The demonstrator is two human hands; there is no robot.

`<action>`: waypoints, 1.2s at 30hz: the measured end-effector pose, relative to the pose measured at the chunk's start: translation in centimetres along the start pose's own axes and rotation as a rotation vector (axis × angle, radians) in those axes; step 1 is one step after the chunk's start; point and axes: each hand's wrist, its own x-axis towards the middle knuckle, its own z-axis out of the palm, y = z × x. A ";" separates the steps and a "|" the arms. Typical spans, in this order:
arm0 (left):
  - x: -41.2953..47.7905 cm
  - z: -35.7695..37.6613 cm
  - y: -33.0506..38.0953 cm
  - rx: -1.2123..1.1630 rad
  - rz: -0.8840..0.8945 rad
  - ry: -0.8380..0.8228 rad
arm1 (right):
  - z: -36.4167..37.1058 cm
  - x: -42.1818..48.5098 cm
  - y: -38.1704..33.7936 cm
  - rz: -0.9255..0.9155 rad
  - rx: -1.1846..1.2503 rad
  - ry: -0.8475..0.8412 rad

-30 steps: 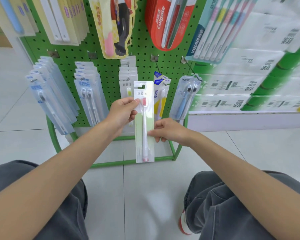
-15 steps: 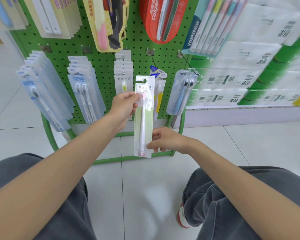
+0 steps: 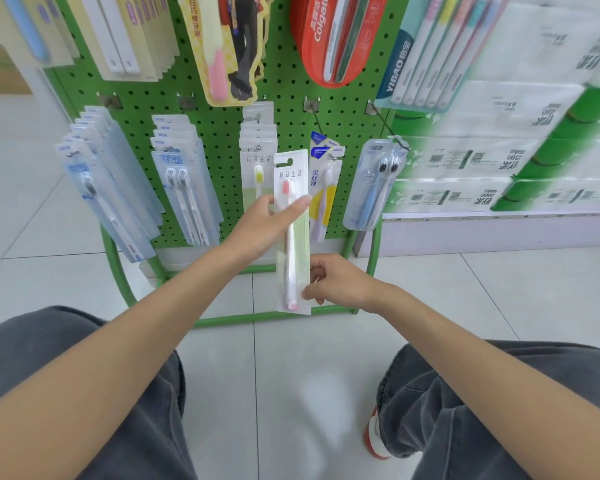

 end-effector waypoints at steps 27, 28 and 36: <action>0.1 0.0 -0.1 -0.390 -0.095 -0.001 | 1.1 0.2 1.0 -0.135 -0.083 -0.039; 0.1 -0.1 0.0 -0.383 -0.090 0.009 | 1.1 0.3 1.1 -0.134 -0.083 -0.031; 0.0 -0.4 -0.1 -0.298 -0.020 0.110 | 0.7 0.2 0.0 -0.104 0.167 -0.059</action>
